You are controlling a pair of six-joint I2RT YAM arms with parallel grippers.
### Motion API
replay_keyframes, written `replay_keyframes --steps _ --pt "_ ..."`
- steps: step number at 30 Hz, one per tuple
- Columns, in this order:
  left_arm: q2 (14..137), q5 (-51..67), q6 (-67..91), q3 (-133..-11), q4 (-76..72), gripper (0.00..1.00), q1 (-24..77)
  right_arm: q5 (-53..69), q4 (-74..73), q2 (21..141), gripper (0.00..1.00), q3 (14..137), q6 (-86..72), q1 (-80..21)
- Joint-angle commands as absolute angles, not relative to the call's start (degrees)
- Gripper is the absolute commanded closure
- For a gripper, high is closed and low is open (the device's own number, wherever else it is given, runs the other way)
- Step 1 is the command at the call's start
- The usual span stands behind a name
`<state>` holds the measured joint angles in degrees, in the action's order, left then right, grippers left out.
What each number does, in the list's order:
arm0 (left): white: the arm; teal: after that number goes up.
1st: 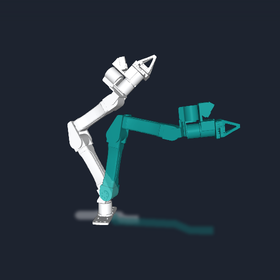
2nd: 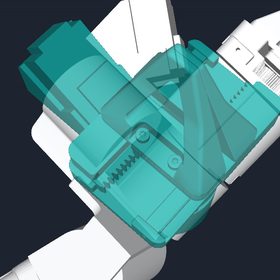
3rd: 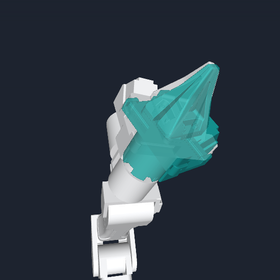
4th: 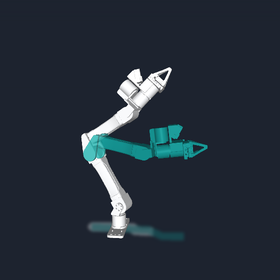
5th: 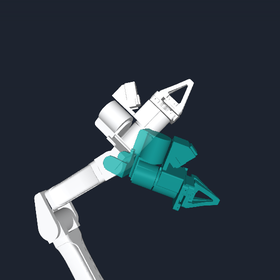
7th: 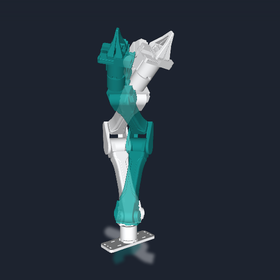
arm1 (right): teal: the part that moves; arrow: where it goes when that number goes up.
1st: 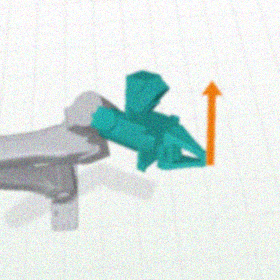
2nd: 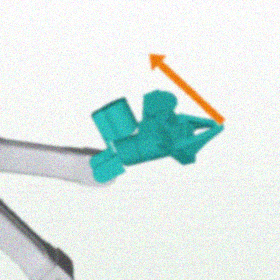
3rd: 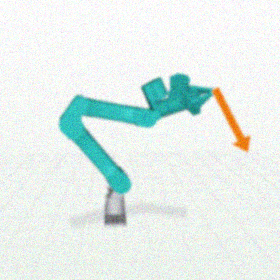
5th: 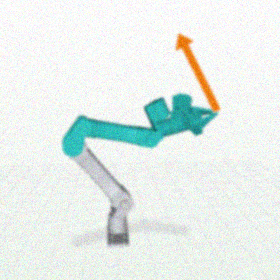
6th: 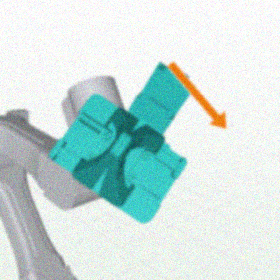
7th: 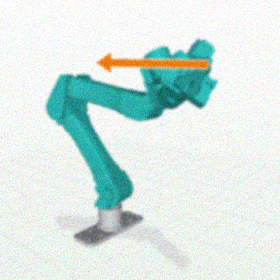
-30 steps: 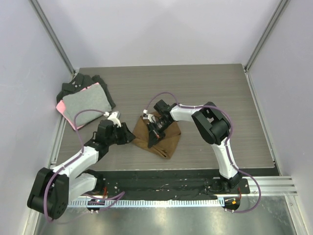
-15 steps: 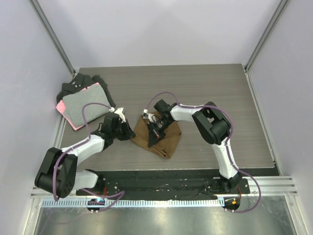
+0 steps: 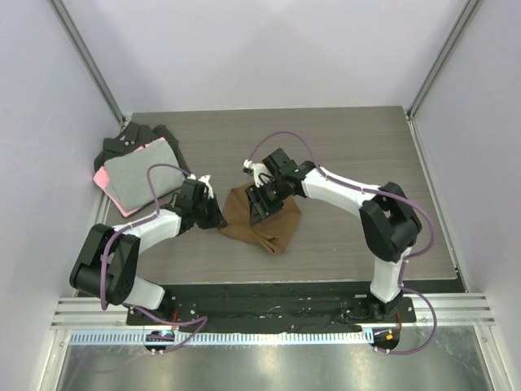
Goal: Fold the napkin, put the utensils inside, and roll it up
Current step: Roll the napkin with the utensil
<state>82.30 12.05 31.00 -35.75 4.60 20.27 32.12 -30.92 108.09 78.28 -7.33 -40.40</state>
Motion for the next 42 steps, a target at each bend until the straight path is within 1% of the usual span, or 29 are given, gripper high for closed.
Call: replay_keyframes --steps 1,5,11,22,28,33,42 --pt "83.7 11.7 30.1 -37.4 7.8 1.00 20.3 24.2 -32.2 100.3 0.50 77.8 -5.3 -45.5" --pt "82.9 11.6 30.1 -37.2 7.8 1.00 20.2 20.6 -33.1 98.7 0.50 76.3 -6.1 -52.1" --pt "82.3 11.8 30.1 -37.1 7.7 1.00 20.2 18.8 -34.7 100.6 0.50 75.0 -8.0 -56.2" --pt "80.6 12.4 29.8 -37.0 7.4 1.00 20.3 11.5 -39.7 100.8 0.52 74.1 -5.7 -54.4" --pt "80.2 12.7 29.4 -37.2 7.1 1.00 20.8 11.9 -39.4 101.1 0.54 72.8 -4.6 -52.2" --pt "80.1 12.7 29.4 -37.2 7.1 1.00 20.9 12.7 -37.1 101.8 0.55 69.2 -4.1 -48.8" --pt "81.1 13.1 29.4 -38.2 7.2 1.00 20.9 14.9 -33.5 104.6 0.56 65.0 -4.6 -46.7"
